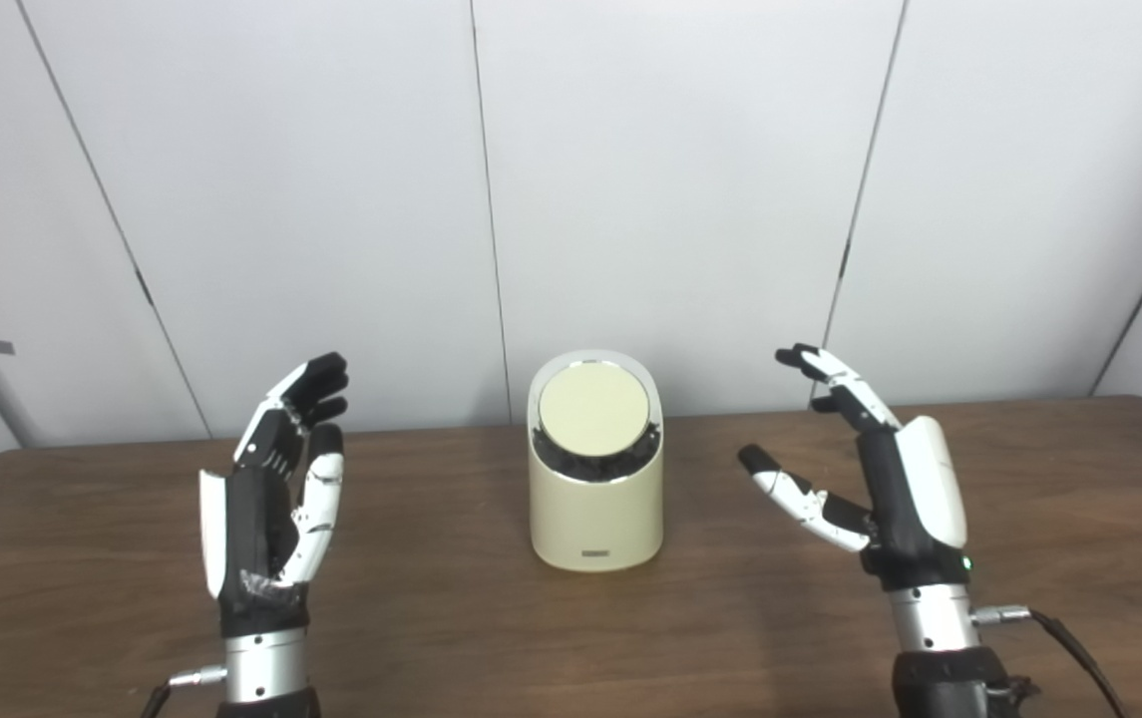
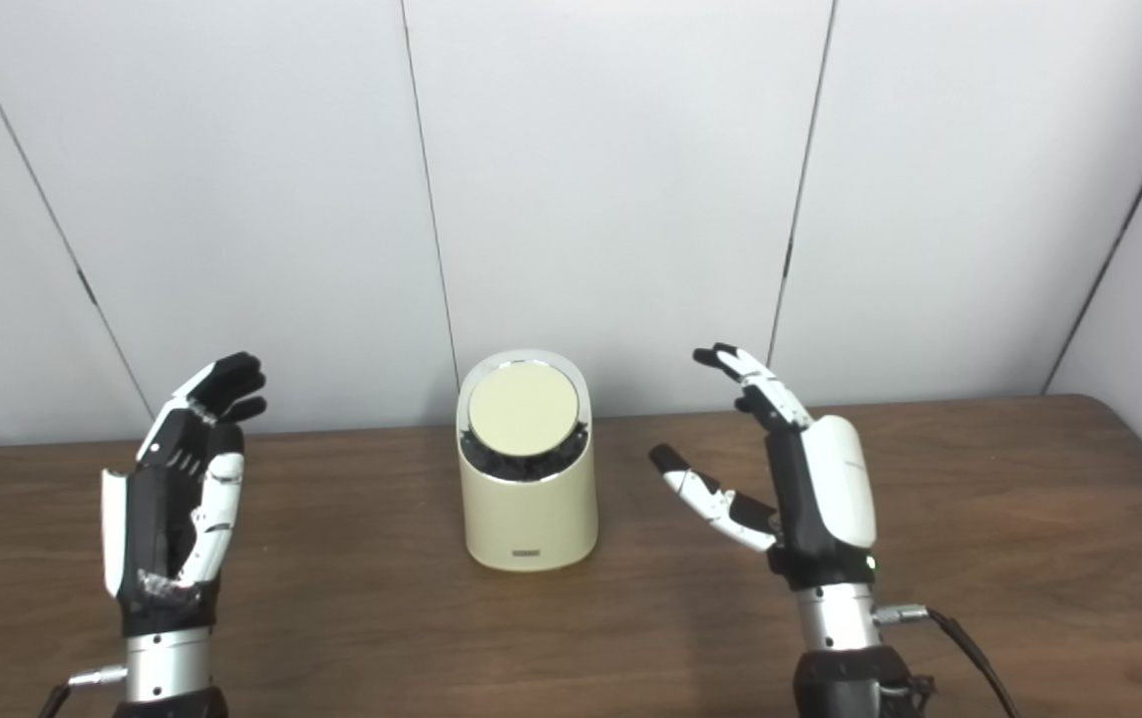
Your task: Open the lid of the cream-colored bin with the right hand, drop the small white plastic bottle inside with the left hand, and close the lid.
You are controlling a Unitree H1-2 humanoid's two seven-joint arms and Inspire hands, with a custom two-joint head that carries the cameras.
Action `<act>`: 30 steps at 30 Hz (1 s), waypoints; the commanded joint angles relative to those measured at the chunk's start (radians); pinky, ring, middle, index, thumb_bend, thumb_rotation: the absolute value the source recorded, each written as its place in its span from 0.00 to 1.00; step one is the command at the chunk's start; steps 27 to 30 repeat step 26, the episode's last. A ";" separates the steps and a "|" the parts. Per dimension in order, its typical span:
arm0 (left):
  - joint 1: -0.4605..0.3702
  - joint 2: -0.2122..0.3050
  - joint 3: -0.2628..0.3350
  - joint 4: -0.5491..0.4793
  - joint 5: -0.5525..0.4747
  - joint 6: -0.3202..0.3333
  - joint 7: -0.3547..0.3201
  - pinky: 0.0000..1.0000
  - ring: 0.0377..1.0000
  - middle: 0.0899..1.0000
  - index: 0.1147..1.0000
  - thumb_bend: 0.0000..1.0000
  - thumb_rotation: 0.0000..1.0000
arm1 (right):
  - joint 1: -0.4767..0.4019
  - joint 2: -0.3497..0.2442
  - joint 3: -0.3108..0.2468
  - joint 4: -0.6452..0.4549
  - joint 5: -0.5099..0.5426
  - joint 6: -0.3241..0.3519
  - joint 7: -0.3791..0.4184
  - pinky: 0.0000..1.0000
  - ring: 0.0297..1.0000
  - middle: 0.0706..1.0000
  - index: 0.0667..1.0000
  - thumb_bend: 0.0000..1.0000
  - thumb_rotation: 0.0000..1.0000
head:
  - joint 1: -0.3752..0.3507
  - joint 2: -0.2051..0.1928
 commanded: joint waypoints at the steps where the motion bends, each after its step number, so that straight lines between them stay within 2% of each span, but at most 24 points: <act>1: -0.022 0.015 0.007 -0.016 -0.006 -0.024 -0.005 0.75 0.78 0.78 0.76 0.25 0.58 | -0.019 0.005 -0.006 -0.010 0.033 -0.081 -0.035 0.64 0.76 0.79 0.71 0.31 0.52 | -0.002 -0.005; 2: -0.020 0.017 0.011 -0.016 -0.003 -0.025 -0.005 0.75 0.78 0.78 0.76 0.26 0.57 | -0.016 0.007 -0.008 -0.003 0.039 -0.096 -0.045 0.63 0.75 0.78 0.70 0.31 0.55 | -0.002 -0.009; 5: -0.015 0.026 0.021 -0.022 0.006 -0.030 -0.001 0.72 0.77 0.78 0.76 0.27 0.54 | -0.002 0.015 -0.016 -0.003 0.045 -0.128 -0.068 0.60 0.72 0.73 0.69 0.31 0.54 | 0.002 -0.014; 7: -0.009 0.035 0.026 -0.029 0.005 -0.033 0.000 0.70 0.76 0.77 0.75 0.27 0.51 | 0.007 0.024 -0.020 -0.010 0.067 -0.144 -0.069 0.59 0.71 0.72 0.68 0.30 0.48 | 0.001 -0.018; 8: -0.004 0.036 0.030 -0.037 0.009 -0.031 0.000 0.69 0.76 0.77 0.75 0.28 0.49 | 0.010 0.027 -0.023 -0.011 0.079 -0.153 -0.071 0.59 0.70 0.71 0.67 0.30 0.40 | 0.001 -0.018; 10: 0.006 0.041 0.038 -0.051 0.026 -0.030 0.004 0.66 0.74 0.75 0.73 0.28 0.40 | 0.015 0.035 -0.029 -0.010 0.099 -0.167 -0.073 0.57 0.69 0.69 0.65 0.32 0.30 | -0.004 -0.021; 11: 0.010 0.042 0.044 -0.058 0.037 -0.029 0.009 0.65 0.73 0.74 0.72 0.28 0.35 | 0.020 0.039 -0.033 -0.010 0.107 -0.170 -0.073 0.56 0.68 0.69 0.64 0.32 0.29 | -0.005 -0.021; 13: 0.015 0.046 0.053 -0.065 0.039 -0.031 0.014 0.63 0.71 0.73 0.70 0.30 0.31 | 0.029 0.045 -0.038 -0.009 0.119 -0.177 -0.073 0.55 0.67 0.68 0.64 0.33 0.30 | -0.013 -0.024; 17: 0.021 0.053 0.058 -0.069 -0.003 -0.033 0.006 0.65 0.72 0.73 0.70 0.30 0.41 | 0.034 0.048 -0.047 -0.024 0.137 -0.188 -0.068 0.55 0.66 0.67 0.64 0.29 0.28 | -0.018 -0.030; 21: 0.021 0.061 0.065 -0.054 -0.018 -0.031 0.004 0.66 0.72 0.73 0.70 0.30 0.44 | 0.037 0.061 -0.048 -0.056 0.170 -0.155 -0.040 0.56 0.67 0.68 0.65 0.26 0.30 | -0.030 -0.040; 24: 0.016 0.061 0.067 -0.039 -0.025 -0.033 0.008 0.66 0.72 0.73 0.70 0.31 0.44 | 0.037 0.063 -0.050 -0.046 0.203 -0.167 -0.029 0.57 0.68 0.69 0.66 0.27 0.23 | -0.035 -0.046; 30: 0.014 0.061 0.065 -0.034 -0.023 -0.034 0.010 0.66 0.72 0.73 0.70 0.31 0.44 | 0.036 0.063 -0.053 -0.038 0.214 -0.179 -0.028 0.57 0.68 0.69 0.66 0.27 0.22 | -0.033 -0.050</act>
